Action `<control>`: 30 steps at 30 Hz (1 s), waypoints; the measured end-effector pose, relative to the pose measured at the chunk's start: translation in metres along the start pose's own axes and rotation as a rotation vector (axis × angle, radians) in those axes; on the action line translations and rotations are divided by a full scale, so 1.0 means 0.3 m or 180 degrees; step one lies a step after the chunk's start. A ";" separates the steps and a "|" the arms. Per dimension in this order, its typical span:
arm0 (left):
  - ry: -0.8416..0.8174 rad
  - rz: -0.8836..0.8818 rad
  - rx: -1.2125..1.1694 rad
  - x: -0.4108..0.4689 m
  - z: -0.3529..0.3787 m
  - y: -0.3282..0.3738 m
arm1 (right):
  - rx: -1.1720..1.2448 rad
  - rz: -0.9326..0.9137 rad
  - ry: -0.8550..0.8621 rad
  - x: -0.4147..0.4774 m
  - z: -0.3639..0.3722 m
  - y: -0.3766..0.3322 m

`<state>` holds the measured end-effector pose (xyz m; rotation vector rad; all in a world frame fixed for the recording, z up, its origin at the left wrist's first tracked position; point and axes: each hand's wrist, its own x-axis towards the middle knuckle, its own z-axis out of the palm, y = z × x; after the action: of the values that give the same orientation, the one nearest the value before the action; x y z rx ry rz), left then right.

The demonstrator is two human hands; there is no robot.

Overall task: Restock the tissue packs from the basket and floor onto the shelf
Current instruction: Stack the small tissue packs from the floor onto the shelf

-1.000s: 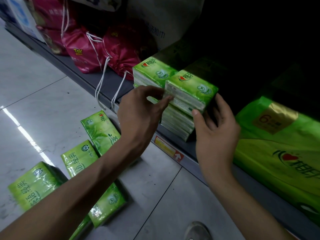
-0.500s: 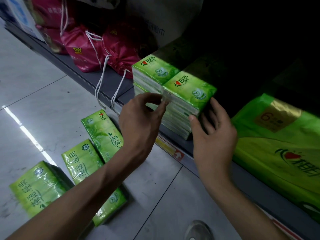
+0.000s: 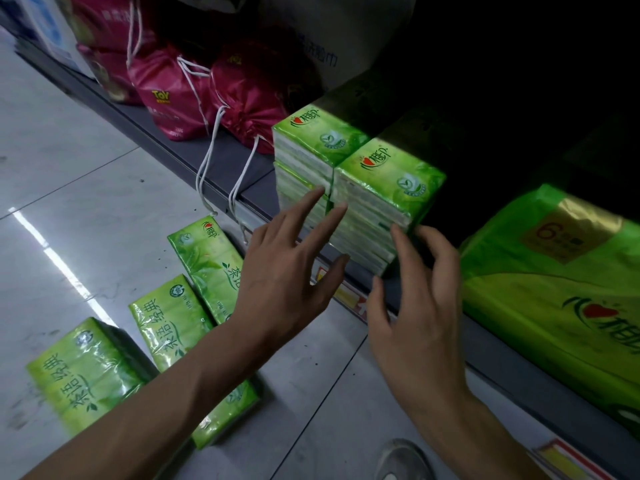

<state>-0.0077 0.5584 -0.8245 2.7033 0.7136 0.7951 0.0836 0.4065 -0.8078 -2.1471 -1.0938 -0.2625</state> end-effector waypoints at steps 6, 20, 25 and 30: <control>0.0068 -0.0012 -0.0004 0.020 0.025 0.013 | 0.0272 0.0164 -0.0069 0.008 0.014 -0.008; -0.0101 0.0057 0.0128 0.013 0.015 0.018 | 0.0548 0.0403 -0.0235 -0.011 0.028 -0.010; -0.0157 0.0042 0.0102 0.005 0.013 0.020 | 0.0561 0.0474 -0.0274 -0.020 0.030 -0.018; -0.0296 0.0015 0.0043 -0.022 -0.016 -0.011 | 0.0648 0.0346 -0.0200 -0.049 0.002 -0.056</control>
<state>-0.0166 0.5582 -0.8246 2.7343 0.6943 0.6630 0.0614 0.4044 -0.8068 -2.0351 -0.9898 -0.0318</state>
